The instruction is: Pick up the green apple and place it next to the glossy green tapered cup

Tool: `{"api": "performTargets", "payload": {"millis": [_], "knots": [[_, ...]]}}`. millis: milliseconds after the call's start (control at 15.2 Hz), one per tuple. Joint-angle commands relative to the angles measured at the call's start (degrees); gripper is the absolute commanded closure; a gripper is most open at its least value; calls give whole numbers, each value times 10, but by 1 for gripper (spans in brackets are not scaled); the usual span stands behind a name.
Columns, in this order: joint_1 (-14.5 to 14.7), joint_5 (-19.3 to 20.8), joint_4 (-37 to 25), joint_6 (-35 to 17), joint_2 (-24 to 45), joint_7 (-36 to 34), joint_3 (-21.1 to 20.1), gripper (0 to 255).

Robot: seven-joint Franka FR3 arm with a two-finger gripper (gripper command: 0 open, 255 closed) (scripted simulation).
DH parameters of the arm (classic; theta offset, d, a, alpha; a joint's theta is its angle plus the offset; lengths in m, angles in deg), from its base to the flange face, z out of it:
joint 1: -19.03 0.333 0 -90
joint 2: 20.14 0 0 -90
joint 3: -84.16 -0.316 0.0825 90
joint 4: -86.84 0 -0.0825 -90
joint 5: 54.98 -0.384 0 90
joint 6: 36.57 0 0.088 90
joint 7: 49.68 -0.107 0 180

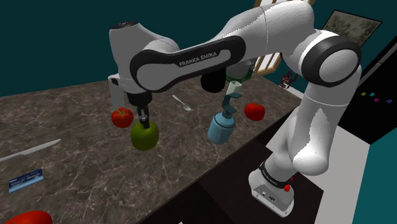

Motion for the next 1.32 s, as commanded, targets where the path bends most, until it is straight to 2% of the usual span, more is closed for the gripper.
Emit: {"api": "performTargets", "payload": {"millis": [0, 1254], "knots": [[0, -2, -10, 15, -5, 1, -1, 255], [1, -10, -129, 154, -26, 8, -4, 255]]}}
